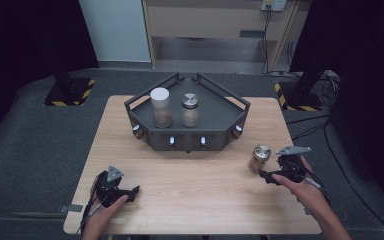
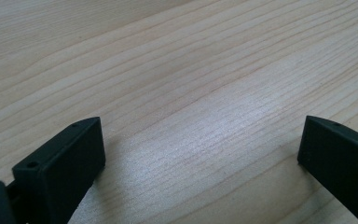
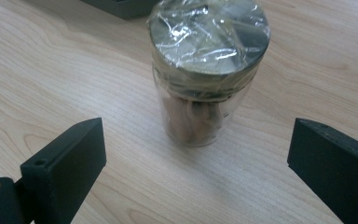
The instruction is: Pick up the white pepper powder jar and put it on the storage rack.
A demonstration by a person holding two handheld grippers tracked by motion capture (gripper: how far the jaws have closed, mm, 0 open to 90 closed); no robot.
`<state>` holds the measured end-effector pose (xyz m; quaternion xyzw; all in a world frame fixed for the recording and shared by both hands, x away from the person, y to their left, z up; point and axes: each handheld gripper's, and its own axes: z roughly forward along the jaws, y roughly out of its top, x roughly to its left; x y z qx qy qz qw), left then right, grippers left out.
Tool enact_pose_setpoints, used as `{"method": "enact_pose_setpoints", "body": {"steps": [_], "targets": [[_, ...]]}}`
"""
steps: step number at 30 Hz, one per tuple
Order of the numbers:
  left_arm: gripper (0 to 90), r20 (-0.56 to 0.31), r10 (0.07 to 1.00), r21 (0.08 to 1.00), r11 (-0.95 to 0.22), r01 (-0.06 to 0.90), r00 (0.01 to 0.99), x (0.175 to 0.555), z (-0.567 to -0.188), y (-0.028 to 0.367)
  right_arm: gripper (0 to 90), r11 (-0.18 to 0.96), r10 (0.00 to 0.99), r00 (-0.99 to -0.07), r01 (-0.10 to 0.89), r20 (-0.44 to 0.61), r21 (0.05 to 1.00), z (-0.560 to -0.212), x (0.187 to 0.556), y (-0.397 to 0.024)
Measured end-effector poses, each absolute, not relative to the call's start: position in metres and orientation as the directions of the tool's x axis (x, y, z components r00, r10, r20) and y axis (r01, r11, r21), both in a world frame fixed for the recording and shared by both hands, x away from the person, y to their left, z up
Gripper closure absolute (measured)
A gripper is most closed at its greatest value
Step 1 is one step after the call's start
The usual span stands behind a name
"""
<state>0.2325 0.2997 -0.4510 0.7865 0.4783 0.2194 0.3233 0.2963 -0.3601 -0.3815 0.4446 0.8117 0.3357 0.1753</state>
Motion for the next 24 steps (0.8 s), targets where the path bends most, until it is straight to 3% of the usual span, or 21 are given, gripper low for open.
{"method": "enact_pose_setpoints", "body": {"steps": [24], "targets": [[0.0, 0.038, 0.895, 0.718, -0.334, 0.611, 0.444, 0.232, -0.451, 0.299, 4.3, 0.341, 0.849, -0.526, 0.615, 0.046, 0.711, -0.402, 0.292, -0.368]]}}
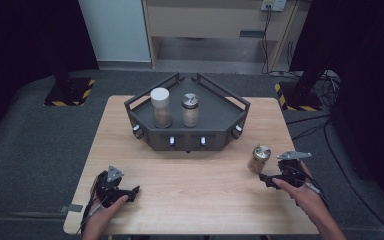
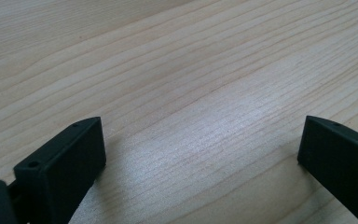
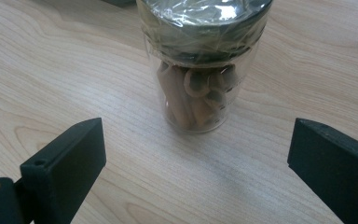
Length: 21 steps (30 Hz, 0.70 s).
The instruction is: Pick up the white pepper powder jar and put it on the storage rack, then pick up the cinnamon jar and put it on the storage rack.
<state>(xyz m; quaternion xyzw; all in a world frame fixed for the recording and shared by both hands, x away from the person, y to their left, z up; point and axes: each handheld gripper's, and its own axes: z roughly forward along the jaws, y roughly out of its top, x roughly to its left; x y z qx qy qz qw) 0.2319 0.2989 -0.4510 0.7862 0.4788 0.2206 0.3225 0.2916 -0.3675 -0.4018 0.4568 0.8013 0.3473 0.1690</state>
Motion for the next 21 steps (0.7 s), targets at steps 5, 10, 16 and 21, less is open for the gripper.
{"method": "enact_pose_setpoints", "body": {"steps": [5, 10, 16, 21], "targets": [[0.0, 0.038, 0.895, 0.718, -0.333, 0.611, 0.445, 0.232, -0.451, 0.299, 4.3, 0.345, 0.849, -0.526, 0.616, 0.044, 0.708, -0.403, 0.293, -0.367], [0.0, 0.037, 0.895, 0.718, -0.333, 0.611, 0.444, 0.232, -0.451, 0.299, 4.3, 0.341, 0.853, -0.520, 0.618, 0.043, 0.708, -0.402, 0.296, -0.368], [0.0, 0.037, 0.895, 0.718, -0.333, 0.611, 0.444, 0.232, -0.451, 0.299, 4.3, 0.337, 0.857, -0.514, 0.618, 0.041, 0.711, -0.401, 0.302, -0.367], [0.0, 0.038, 0.895, 0.718, -0.333, 0.611, 0.444, 0.232, -0.451, 0.299, 4.4, 0.340, 0.857, -0.513, 0.619, 0.037, 0.708, -0.400, 0.307, -0.364]]}}
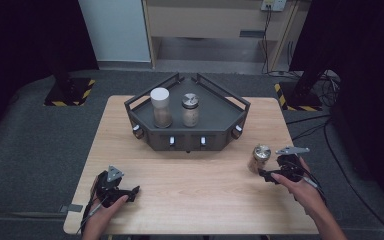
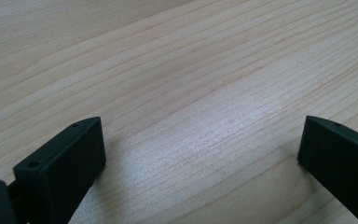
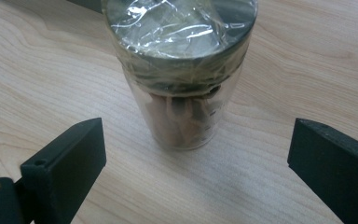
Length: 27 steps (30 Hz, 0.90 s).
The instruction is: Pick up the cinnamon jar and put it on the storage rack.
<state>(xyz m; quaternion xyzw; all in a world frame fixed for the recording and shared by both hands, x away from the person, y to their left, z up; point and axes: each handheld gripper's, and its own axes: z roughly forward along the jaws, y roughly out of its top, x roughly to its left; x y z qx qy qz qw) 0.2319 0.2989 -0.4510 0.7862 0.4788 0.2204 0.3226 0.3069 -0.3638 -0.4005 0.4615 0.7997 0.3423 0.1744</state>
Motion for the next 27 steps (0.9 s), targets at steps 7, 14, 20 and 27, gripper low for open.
{"method": "enact_pose_setpoints", "body": {"steps": [7, 14, 20, 27], "targets": [[0.0, 0.038, 0.895, 0.718, -0.333, 0.611, 0.444, 0.232, -0.451, 0.299, 4.5, 0.351, 0.855, -0.518, 0.617, 0.028, 0.704, -0.400, 0.313, -0.358], [0.0, 0.037, 0.895, 0.718, -0.333, 0.611, 0.444, 0.232, -0.451, 0.299, 4.6, 0.358, 0.852, -0.523, 0.616, 0.024, 0.701, -0.400, 0.320, -0.352], [0.0, 0.037, 0.895, 0.718, -0.333, 0.611, 0.444, 0.232, -0.451, 0.299, 5.4, 0.367, 0.851, -0.526, 0.614, 0.015, 0.699, -0.400, 0.324, -0.346], [0.0, 0.037, 0.895, 0.718, -0.333, 0.611, 0.444, 0.232, -0.451, 0.299, 6.3, 0.372, 0.851, -0.525, 0.620, 0.013, 0.691, -0.402, 0.329, -0.342]]}}
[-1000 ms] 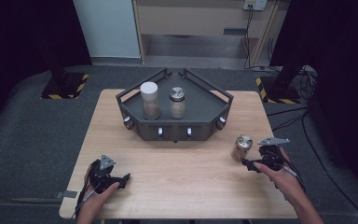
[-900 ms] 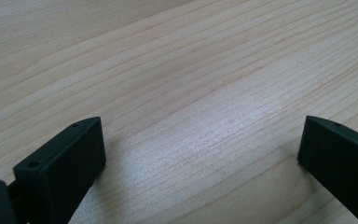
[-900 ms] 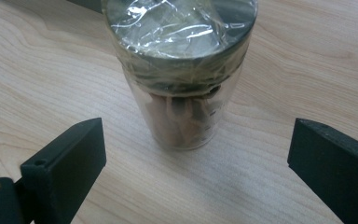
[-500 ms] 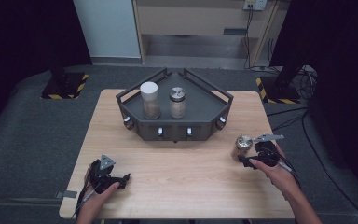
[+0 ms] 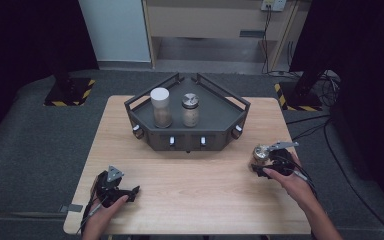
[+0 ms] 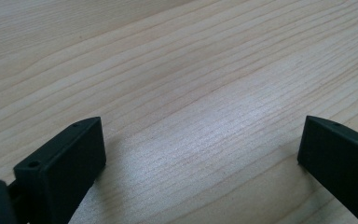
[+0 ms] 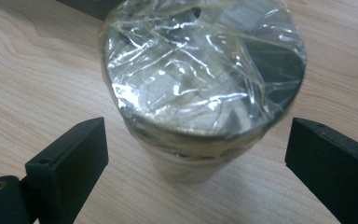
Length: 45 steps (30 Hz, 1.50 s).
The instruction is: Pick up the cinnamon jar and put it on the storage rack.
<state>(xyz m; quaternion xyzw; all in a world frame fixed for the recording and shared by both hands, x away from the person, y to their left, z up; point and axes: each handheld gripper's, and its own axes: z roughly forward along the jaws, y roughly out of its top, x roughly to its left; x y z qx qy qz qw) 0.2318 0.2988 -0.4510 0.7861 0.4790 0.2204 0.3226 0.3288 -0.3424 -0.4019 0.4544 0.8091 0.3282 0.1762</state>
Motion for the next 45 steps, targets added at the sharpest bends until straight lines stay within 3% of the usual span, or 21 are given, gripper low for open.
{"method": "enact_pose_setpoints", "body": {"steps": [11, 22, 33, 45], "targets": [[0.0, 0.037, 0.895, 0.718, -0.333, 0.611, 0.444, 0.232, -0.451, 0.299, 13.0, 0.387, 0.849, -0.528, 0.620, -0.003, 0.683, -0.403, 0.339, -0.334], [0.0, 0.038, 0.895, 0.718, -0.333, 0.611, 0.444, 0.232, -0.451, 0.299, 30.8, 0.395, 0.844, -0.536, 0.614, -0.007, 0.683, -0.405, 0.348, -0.328], [0.0, 0.037, 0.895, 0.718, -0.333, 0.611, 0.444, 0.232, -0.451, 0.299, 31.2, 0.377, 0.848, -0.529, 0.624, 0.015, 0.685, -0.399, 0.348, -0.327], [0.0, 0.038, 0.895, 0.718, -0.333, 0.611, 0.444, 0.232, -0.451, 0.299, 31.2, 0.407, 0.833, -0.554, 0.592, -0.016, 0.695, -0.366, 0.340, -0.326]]}}
